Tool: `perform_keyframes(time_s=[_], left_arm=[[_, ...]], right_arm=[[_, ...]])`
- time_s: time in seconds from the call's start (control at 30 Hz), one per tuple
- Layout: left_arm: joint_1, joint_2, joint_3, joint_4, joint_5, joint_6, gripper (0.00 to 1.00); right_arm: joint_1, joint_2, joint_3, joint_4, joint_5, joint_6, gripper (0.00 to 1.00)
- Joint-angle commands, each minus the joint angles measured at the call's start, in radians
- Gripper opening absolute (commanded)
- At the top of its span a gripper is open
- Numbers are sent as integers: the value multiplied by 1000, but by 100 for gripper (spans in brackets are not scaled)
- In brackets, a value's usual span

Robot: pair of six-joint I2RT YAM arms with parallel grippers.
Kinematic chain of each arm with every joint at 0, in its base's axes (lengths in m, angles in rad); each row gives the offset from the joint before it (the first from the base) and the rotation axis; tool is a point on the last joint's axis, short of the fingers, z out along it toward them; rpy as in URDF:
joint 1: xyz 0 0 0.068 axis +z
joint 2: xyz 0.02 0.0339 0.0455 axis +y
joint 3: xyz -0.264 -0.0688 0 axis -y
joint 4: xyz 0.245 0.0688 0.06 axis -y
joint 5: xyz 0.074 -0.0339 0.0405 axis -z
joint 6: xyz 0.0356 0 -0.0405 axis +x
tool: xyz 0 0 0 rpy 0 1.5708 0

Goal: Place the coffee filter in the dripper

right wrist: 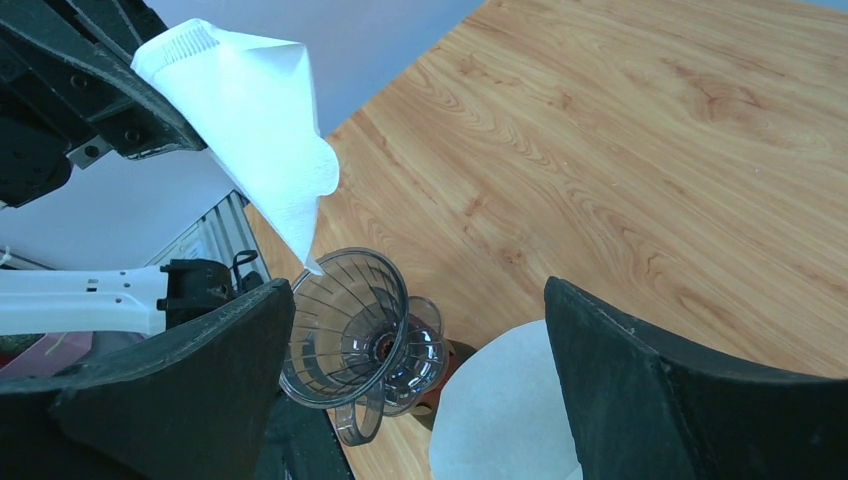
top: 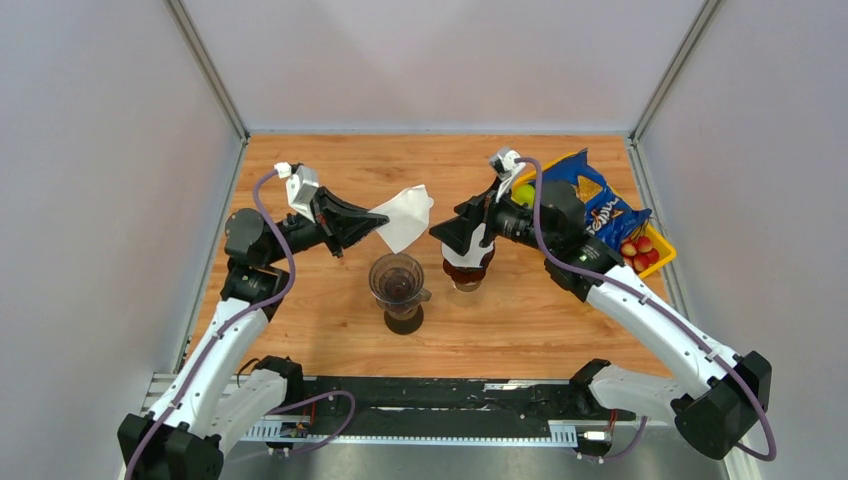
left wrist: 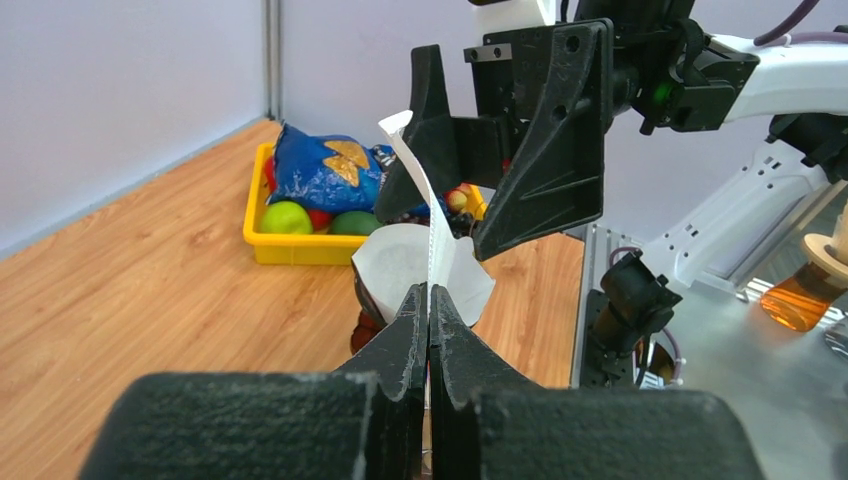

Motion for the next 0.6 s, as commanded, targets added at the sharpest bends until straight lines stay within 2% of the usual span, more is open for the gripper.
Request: perform_keyframes(time_s=[0.0, 0.33, 0.43, 0.57], left_arm=[[-4, 1, 14, 24, -10, -6, 0], [-4, -5, 11, 22, -4, -4, 0], [-4, -3, 7, 14, 3, 10, 0], [-4, 6, 1, 36, 41, 14, 0]], right_arm=[[-3, -4, 9, 25, -32, 15, 98], [-3, 4, 13, 22, 59, 8, 98], [-3, 7, 25, 45, -41, 18, 97], [-3, 23, 27, 168, -211, 81, 95]])
